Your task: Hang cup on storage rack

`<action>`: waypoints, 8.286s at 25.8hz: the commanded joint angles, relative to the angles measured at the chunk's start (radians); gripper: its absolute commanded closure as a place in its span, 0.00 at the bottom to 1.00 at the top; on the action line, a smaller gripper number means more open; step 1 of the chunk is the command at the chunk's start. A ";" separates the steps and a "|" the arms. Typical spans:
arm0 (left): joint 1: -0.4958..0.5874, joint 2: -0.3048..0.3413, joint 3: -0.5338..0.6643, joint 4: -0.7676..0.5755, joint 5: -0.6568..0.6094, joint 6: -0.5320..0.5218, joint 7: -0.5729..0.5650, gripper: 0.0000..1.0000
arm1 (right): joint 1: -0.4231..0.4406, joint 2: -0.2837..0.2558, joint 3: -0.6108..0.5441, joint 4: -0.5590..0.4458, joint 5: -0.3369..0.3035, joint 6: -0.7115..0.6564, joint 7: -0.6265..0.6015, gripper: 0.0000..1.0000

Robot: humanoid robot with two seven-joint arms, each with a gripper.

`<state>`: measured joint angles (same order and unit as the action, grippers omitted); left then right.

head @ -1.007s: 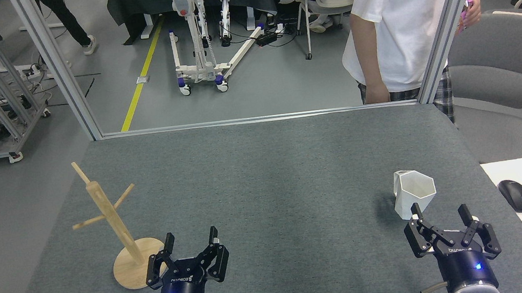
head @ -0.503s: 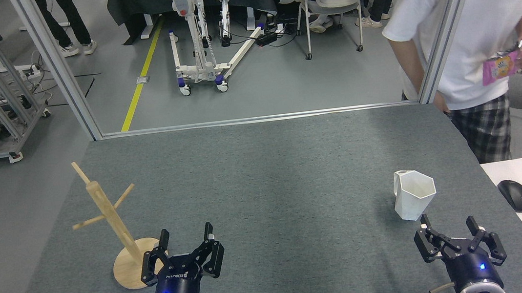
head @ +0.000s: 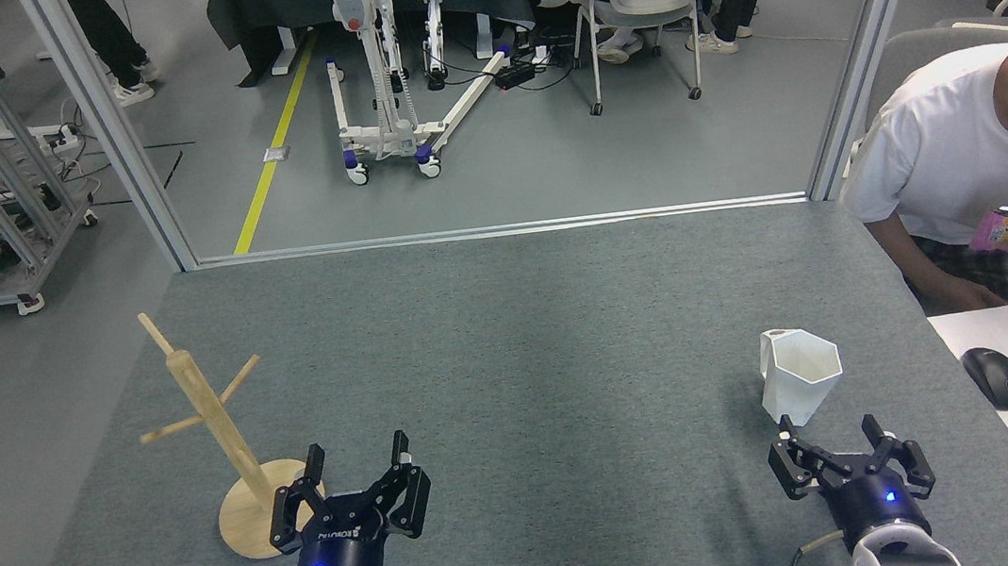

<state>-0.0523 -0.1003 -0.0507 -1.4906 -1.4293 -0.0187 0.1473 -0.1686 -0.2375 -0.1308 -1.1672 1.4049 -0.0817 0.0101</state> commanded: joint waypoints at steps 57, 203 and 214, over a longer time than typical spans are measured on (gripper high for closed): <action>0.011 0.004 -0.012 0.006 -0.005 -0.010 0.009 0.01 | -0.364 -0.058 0.085 0.515 -0.011 -0.010 -0.093 0.15; -0.276 0.033 -0.284 0.179 -0.059 0.190 -0.055 0.01 | -0.496 0.259 0.508 -0.373 -0.023 0.405 0.841 0.98; -0.325 0.031 -0.288 0.125 -0.066 0.126 -0.049 0.01 | -0.497 0.262 0.508 -0.373 -0.023 0.404 0.840 0.98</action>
<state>-0.3471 -0.0600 -0.3364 -1.3852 -1.4931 0.1127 0.0994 -0.6655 0.0239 0.3774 -1.5402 1.3821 0.3228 0.8495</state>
